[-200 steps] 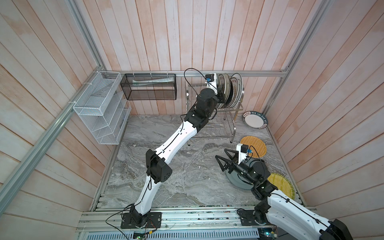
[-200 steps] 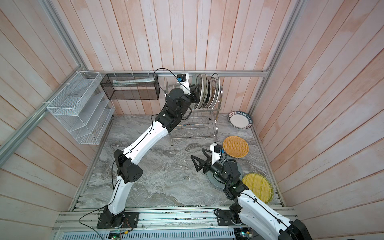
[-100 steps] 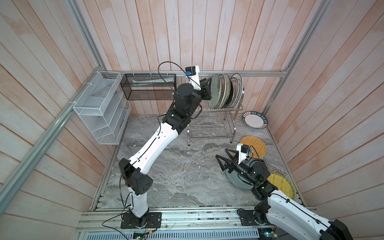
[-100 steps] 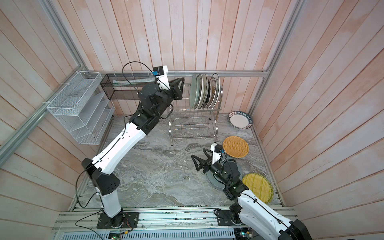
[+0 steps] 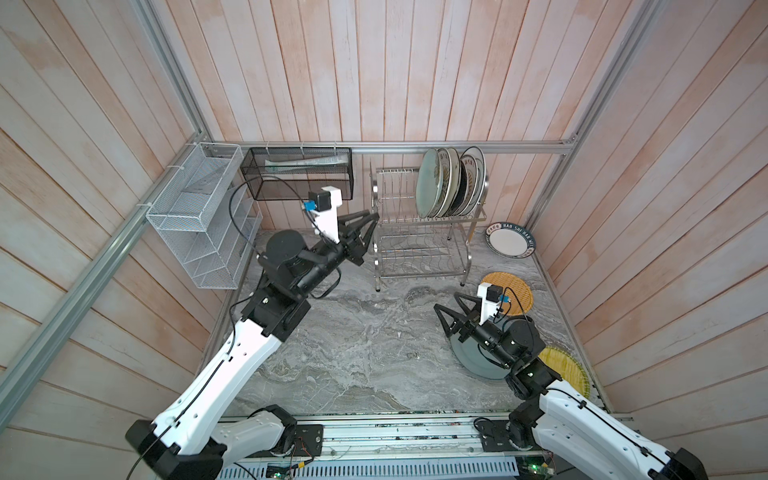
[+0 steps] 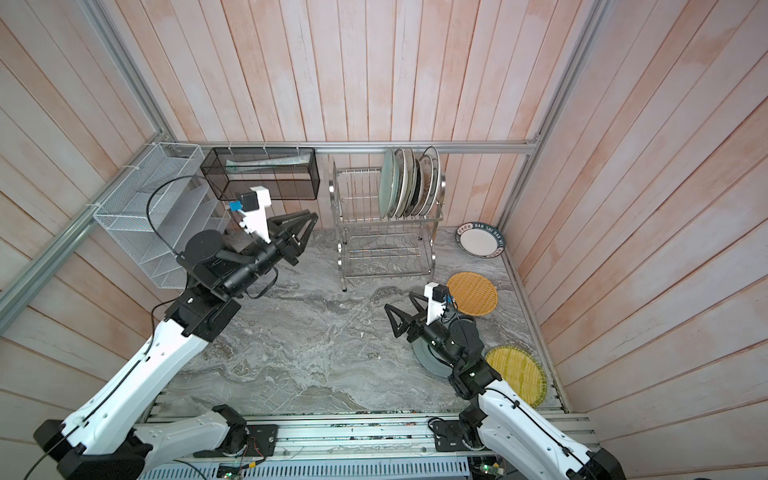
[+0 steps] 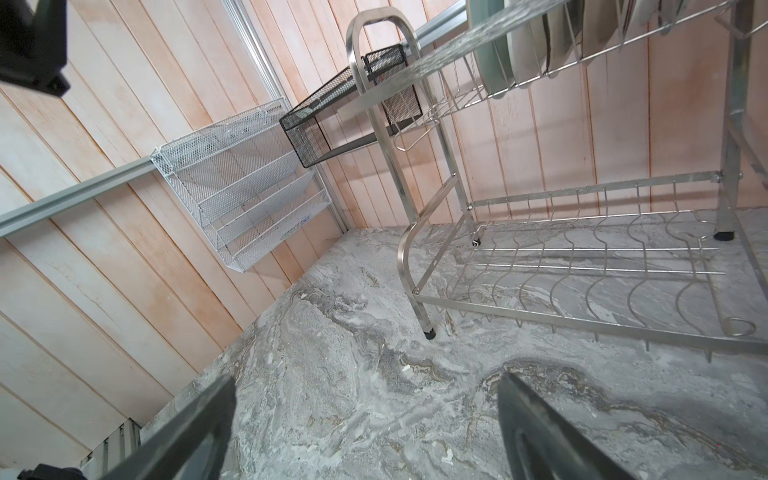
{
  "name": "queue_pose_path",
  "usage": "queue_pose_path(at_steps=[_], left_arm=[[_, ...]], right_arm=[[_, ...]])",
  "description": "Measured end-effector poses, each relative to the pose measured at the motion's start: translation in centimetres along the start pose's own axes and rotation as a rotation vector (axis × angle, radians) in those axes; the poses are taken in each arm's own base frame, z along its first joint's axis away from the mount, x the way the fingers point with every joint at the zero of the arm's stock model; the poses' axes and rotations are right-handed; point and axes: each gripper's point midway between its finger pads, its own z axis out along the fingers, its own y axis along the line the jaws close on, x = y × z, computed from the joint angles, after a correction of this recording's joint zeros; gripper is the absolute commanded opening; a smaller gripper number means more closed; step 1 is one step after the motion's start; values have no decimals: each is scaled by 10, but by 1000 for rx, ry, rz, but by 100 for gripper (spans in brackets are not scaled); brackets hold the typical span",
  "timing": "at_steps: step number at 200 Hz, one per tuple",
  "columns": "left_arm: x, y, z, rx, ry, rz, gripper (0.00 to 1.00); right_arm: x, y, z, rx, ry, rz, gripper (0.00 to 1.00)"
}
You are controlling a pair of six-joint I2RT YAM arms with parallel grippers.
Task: Load plates into a dish rack
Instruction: Move the plate to the center of the table.
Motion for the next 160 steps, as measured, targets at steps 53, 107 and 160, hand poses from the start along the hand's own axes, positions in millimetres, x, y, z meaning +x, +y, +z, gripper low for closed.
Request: queue_pose_path(at_steps=[53, 107, 160], left_arm=[[86, -38, -77, 210, 139, 25, 100], [186, -25, -116, 174, 346, -134, 100], [218, 2, -139, -14, 399, -248, 100]], right_arm=[[13, -13, -6, 90, 86, 98, 98], [25, -62, -30, 365, 189, 277, 98], [65, -134, -86, 678, 222, 614, 98]])
